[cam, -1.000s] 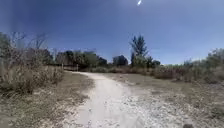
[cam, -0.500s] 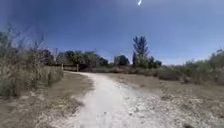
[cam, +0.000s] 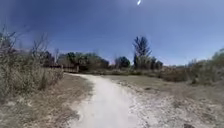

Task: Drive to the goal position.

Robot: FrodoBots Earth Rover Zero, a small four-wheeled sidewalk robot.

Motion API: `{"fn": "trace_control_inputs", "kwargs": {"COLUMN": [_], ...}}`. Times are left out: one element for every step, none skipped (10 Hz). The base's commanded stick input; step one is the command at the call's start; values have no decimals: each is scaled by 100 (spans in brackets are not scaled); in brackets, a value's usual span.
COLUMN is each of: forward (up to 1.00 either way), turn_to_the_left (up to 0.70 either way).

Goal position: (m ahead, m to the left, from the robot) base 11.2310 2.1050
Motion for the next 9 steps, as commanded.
{"fn": "trace_control_inputs", "kwargs": {"forward": [70, 70, 70, 70, 70, 70, 70, 70, 70], "turn_to_the_left": [0, 0, 0, 0, 0, 0, 0, 0, 0]}}
